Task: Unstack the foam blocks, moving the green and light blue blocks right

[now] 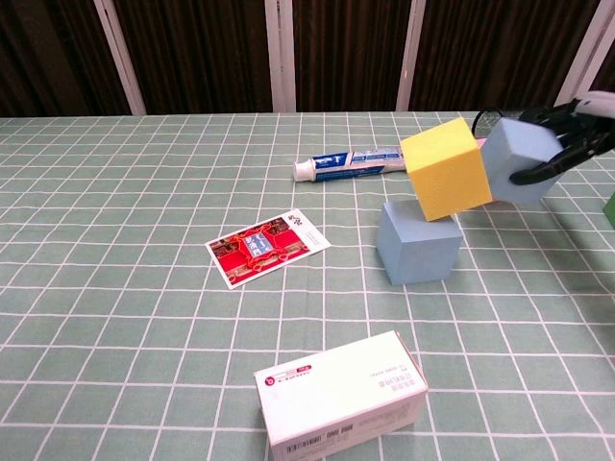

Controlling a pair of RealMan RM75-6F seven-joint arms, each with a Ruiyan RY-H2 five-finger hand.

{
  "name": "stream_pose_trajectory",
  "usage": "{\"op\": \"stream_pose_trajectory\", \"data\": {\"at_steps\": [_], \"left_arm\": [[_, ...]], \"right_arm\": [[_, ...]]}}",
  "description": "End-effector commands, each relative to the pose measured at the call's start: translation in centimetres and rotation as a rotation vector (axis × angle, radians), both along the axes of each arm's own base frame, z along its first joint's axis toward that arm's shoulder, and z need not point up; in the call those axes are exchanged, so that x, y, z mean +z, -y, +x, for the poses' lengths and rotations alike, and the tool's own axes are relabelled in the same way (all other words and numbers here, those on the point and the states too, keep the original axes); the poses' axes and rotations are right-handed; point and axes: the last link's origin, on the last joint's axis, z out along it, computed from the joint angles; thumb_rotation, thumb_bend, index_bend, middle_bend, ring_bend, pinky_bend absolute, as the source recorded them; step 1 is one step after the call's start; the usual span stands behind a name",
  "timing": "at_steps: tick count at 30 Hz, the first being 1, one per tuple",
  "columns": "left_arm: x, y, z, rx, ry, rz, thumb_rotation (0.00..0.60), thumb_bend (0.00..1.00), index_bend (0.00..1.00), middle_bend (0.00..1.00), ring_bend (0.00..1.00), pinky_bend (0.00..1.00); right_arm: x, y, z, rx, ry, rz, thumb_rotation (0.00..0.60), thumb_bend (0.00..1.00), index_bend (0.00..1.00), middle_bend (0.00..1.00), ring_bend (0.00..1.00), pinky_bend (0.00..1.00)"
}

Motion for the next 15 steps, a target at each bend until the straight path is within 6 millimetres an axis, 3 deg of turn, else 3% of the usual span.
{"op": "stream_pose_trajectory", "data": {"at_steps": [1,8,15], "left_arm": [[0.0,0.0,0.0,-0.001,-0.001,-0.002,0.600,0.18,0.18,0.00,0.00,0.00],[-0.2,0.0,0.1,-0.004,-0.005,-0.009,0.600,0.18,0.18,0.00,0.00,0.00],[-0.2,0.0,0.1,-0.003,-0.005,-0.007,0.600,0.18,0.18,0.00,0.00,0.00]], "right_arm": [[3.1,0.2,-1.7,-0.091,0.056,-0.109,0.600,0.17,0.52,0.67,0.57,0.08],[5.5,-0.7,-3.8,-0.138,0.035,-0.114,0.600,0.17,0.52,0.67,0.57,0.08],[6.5,-3.9,-4.5,-0.083,-0.011,-0.008,0.600,0.17,0.52,0.67,0.57,0.08]]}}
